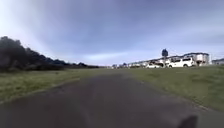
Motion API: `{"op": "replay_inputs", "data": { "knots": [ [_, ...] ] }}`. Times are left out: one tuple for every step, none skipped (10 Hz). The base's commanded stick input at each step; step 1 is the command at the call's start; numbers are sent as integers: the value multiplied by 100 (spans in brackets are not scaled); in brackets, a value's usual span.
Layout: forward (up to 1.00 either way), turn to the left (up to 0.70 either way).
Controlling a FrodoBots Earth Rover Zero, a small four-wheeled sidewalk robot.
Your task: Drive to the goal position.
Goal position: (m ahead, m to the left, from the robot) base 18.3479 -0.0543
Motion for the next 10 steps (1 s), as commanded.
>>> {"op": "replay_inputs", "data": {
  "knots": [
    [100,0],
    [100,0],
    [100,0],
    [100,0],
    [100,0],
    [100,0],
    [100,0],
    [100,0],
    [100,0],
    [100,0]
  ]
}}
